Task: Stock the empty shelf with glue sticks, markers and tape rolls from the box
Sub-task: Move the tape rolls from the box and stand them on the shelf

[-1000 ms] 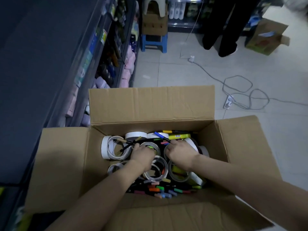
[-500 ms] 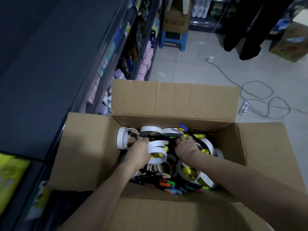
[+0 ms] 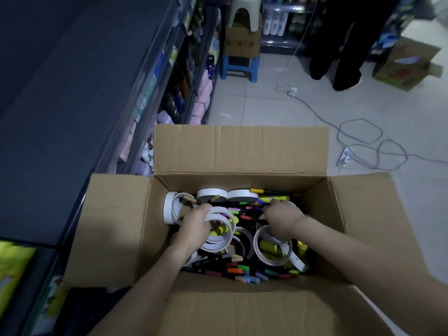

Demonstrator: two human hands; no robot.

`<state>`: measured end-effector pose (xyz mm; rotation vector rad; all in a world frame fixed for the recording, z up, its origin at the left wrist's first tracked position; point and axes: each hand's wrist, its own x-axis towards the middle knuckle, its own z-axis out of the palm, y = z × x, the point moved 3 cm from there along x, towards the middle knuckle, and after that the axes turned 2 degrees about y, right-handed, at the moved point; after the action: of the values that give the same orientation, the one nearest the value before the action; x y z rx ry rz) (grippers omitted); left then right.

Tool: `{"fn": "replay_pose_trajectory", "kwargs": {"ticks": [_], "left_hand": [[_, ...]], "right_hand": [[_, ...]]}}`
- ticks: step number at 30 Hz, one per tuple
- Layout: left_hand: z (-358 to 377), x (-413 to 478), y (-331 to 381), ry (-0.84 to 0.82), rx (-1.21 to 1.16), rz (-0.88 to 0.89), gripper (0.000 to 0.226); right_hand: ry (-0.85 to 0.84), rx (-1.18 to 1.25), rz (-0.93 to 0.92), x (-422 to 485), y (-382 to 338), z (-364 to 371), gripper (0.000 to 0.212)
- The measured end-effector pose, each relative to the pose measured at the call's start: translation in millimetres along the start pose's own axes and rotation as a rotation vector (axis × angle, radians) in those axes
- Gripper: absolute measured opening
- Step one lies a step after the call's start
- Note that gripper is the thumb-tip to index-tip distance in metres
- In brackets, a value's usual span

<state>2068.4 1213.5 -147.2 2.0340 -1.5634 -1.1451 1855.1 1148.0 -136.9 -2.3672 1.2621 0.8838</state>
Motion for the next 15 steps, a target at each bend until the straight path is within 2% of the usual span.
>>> {"fn": "replay_pose_trajectory", "kwargs": {"ticks": [2, 5, 8, 11, 14, 15], "left_hand": [[5, 2, 2, -0.023, -0.029, 0.005, 0.025], [14, 9, 6, -0.126, -0.047, -0.030, 0.006], [24, 17, 6, -0.247, -0.088, -0.126, 0.012], [33, 21, 8, -0.297, -0.137, -0.187, 0.015], [42, 23, 16, -0.379, -0.165, -0.178, 0.003], [46, 24, 18, -0.408, -0.155, -0.162, 0.008]], "right_hand": [[0.007, 0.166, 0.055, -6, 12, -3, 0.008], [0.078, 0.467, 0.179, -12, 30, -6, 0.011], [0.196, 0.831, 0.308, -23, 42, -11, 0.025], [0.313, 1.181, 0.401, -34, 49, -9, 0.012], [0.360, 1.487, 0.401, -44, 51, -4, 0.015], [0.358, 1.532, 0.387, -47, 51, -3, 0.015]]}}
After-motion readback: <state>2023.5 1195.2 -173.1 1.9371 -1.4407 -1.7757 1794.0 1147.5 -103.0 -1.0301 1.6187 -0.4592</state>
